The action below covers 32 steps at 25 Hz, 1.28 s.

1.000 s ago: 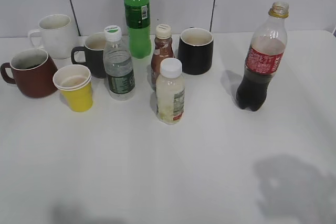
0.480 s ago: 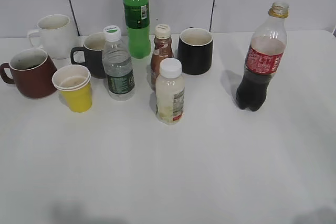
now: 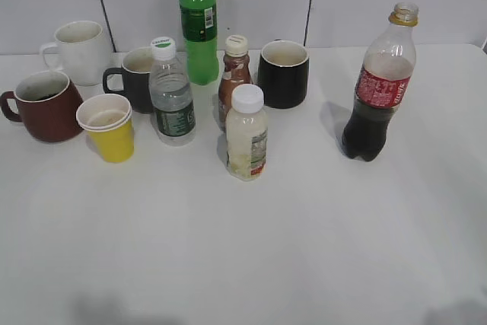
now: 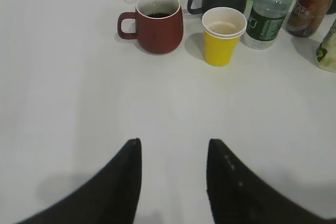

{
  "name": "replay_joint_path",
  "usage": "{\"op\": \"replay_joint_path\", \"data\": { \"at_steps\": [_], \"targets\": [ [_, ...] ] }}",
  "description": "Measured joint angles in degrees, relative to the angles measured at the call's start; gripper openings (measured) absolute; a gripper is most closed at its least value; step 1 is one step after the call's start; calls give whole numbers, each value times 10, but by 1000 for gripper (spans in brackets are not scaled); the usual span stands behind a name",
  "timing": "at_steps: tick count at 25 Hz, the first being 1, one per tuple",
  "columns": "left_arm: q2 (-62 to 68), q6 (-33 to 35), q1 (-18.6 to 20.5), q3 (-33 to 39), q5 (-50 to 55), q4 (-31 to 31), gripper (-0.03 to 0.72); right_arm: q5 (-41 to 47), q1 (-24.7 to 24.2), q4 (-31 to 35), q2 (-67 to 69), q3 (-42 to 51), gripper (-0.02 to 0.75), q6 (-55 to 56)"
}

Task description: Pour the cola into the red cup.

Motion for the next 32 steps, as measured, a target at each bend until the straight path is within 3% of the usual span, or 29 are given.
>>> {"op": "replay_joint_path", "data": {
  "at_steps": [2,8,11,32],
  "targets": [
    [0,0,1,0,-1,0,321,0,-8,1,0,0,595,0],
    [0,0,11,0,-1,-1,272,0,-119,1,-13,0,594,-1],
    [-9,0,23,0,-1,-1,250,-1,-149,1,-27,0,594,0],
    [-52,0,25,0,-2,-3,238,0,-153,5,-29,0,593,0]
  ]
}}
